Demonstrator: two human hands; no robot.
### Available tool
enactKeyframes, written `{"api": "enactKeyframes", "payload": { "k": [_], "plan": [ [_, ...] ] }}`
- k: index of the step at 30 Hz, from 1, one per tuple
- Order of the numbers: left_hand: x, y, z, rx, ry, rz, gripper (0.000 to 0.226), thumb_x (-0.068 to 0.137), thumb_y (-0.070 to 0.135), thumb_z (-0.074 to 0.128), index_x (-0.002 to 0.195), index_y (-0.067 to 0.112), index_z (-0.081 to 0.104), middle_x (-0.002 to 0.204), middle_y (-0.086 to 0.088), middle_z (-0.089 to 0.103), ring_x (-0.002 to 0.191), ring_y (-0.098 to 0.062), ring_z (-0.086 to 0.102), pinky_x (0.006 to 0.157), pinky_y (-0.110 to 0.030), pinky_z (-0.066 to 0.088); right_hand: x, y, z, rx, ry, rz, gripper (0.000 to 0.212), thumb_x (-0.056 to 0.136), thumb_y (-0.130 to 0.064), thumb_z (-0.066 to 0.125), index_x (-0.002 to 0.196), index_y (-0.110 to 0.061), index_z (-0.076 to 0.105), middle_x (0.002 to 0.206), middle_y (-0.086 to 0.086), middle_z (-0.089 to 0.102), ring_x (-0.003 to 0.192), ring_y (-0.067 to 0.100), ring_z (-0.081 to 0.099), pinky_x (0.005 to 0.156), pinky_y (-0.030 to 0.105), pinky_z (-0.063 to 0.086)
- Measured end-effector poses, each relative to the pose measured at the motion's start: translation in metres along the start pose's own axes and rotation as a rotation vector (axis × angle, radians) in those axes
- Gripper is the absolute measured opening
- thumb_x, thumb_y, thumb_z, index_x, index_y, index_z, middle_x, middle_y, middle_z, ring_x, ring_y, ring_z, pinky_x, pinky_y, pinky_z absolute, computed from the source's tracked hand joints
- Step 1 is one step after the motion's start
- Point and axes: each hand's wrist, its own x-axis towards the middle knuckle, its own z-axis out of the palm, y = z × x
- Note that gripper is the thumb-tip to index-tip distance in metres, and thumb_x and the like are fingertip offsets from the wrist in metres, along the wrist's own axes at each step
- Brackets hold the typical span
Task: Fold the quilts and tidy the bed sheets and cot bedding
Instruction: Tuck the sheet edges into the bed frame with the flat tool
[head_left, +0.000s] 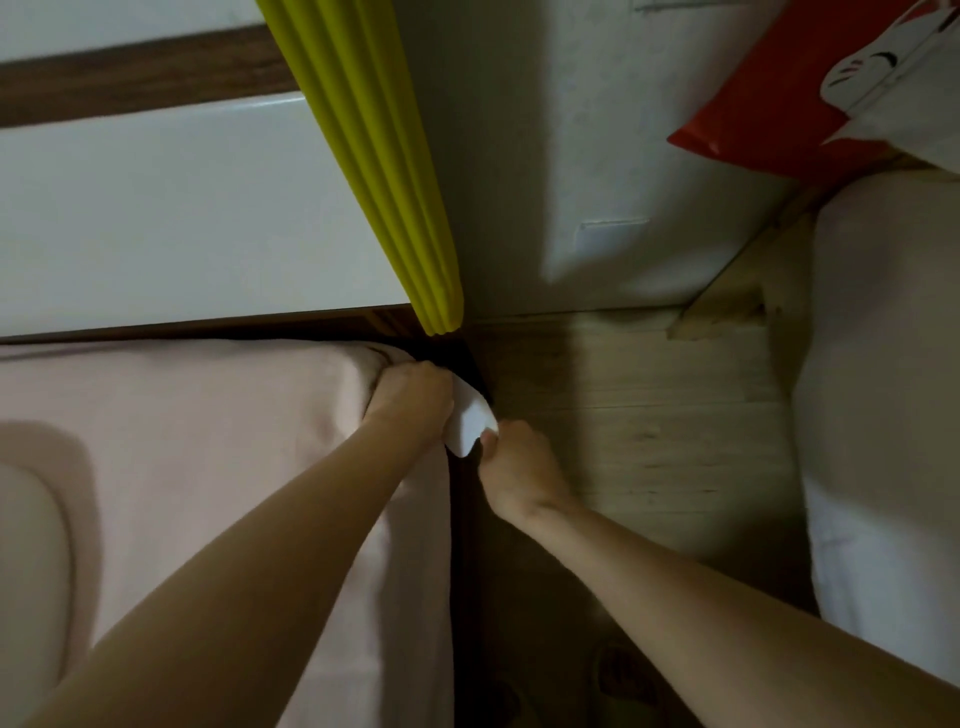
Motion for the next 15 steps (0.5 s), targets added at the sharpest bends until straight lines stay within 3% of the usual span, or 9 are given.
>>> {"api": "enactKeyframes", "payload": {
  "k": [2,4,6,8,10,15],
  "plan": [
    [-0.013,-0.001,-0.001,0.048,0.008,0.036,0.039,0.093,0.027,0.053,0.13,0.013,0.053,0.133,-0.009,0.049,0.118,-0.026,0.052,0.083,-0.033,0.044,0.007,-0.014,0.021,0.001,-0.036,0.017,0.026,0.099,-0.008,0.041,0.076,-0.011,0.053,0.083,0.008,0.059,0.065,0.016,0.052,0.051,0.02,0.041],
    [-0.026,-0.011,-0.001,0.24,0.032,0.083,0.047,0.095,0.026,0.048,0.14,0.013,0.044,0.144,-0.008,0.04,0.13,-0.026,0.041,0.101,-0.038,0.037,0.012,-0.031,0.045,0.047,-0.083,0.029,0.019,0.099,-0.013,0.043,0.097,-0.006,0.06,0.095,0.01,0.063,0.074,0.02,0.057,0.057,0.023,0.045],
    [-0.036,-0.027,-0.005,0.363,0.042,0.135,0.047,0.097,0.026,0.043,0.143,0.013,0.04,0.146,-0.004,0.041,0.136,-0.026,0.034,0.112,-0.041,0.023,0.016,-0.045,0.055,0.151,-0.107,0.07,0.028,0.101,-0.019,0.042,0.122,-0.006,0.055,0.102,0.007,0.061,0.074,0.016,0.057,0.058,0.018,0.044],
    [-0.043,-0.042,-0.016,0.393,0.07,0.178,0.047,0.094,0.037,0.048,0.138,0.02,0.047,0.141,0.0,0.046,0.134,-0.024,0.036,0.112,-0.04,0.024,0.021,-0.052,0.053,0.165,-0.11,0.108,0.032,0.101,-0.018,0.041,0.131,-0.009,0.047,0.114,0.011,0.059,0.09,0.023,0.061,0.068,0.024,0.049],
    [-0.049,-0.044,-0.026,0.334,0.054,0.195,0.047,0.09,0.048,0.049,0.133,0.027,0.052,0.135,0.004,0.048,0.129,-0.02,0.04,0.106,-0.036,0.03,0.017,-0.048,0.044,0.072,-0.1,0.135,0.035,0.1,-0.013,0.041,0.135,-0.007,0.044,0.126,0.016,0.055,0.106,0.032,0.06,0.078,0.032,0.052],
    [-0.038,-0.034,-0.023,0.415,-0.174,0.171,0.058,0.095,0.047,0.04,0.147,0.02,0.036,0.15,-0.003,0.035,0.136,-0.026,0.033,0.109,-0.042,0.03,0.015,-0.041,0.042,0.018,-0.098,0.104,0.028,0.099,-0.01,0.042,0.125,-0.004,0.052,0.122,0.015,0.058,0.1,0.028,0.062,0.076,0.031,0.053]
  ]
}}
